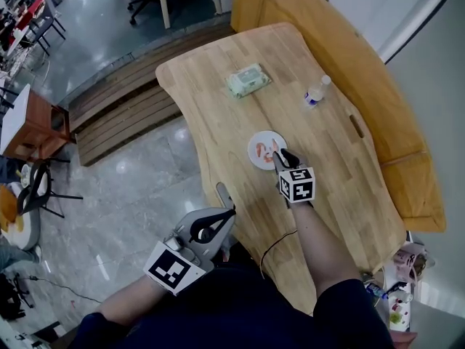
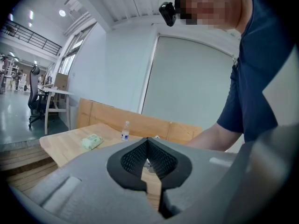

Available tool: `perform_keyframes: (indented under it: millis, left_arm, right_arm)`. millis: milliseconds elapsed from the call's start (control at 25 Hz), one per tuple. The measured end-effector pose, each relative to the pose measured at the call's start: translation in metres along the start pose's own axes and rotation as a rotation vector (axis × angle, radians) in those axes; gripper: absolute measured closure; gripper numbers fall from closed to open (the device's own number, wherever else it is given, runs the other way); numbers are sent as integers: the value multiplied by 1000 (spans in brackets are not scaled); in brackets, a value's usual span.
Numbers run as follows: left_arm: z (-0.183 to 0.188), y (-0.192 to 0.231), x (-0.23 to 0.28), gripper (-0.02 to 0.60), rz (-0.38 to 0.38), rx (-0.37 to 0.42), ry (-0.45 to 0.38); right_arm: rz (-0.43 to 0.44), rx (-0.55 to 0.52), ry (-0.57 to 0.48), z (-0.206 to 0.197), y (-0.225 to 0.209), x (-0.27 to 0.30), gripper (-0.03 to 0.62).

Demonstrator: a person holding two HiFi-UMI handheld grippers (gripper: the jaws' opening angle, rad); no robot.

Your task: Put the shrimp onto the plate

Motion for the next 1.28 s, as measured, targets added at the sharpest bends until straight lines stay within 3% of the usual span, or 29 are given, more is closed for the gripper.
perform_keyframes:
  millis: [640, 1280]
  left_arm:
    - [-5, -31, -32, 577, -104, 43, -17]
    - [-5, -51, -41, 578, -183, 83, -36]
  right_arm:
    - [17, 44, -166, 45, 94, -132, 502]
    - [74, 35, -400, 106, 169, -243, 566]
Point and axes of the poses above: the fingertips, and each gripper's own axes: x forward along the fingers, y to its left, z out of its top, the point moved 4 cm from there along -x, backward along the fingers, and after that the axes turned 12 degrees about -x, right-handed, at the moved point
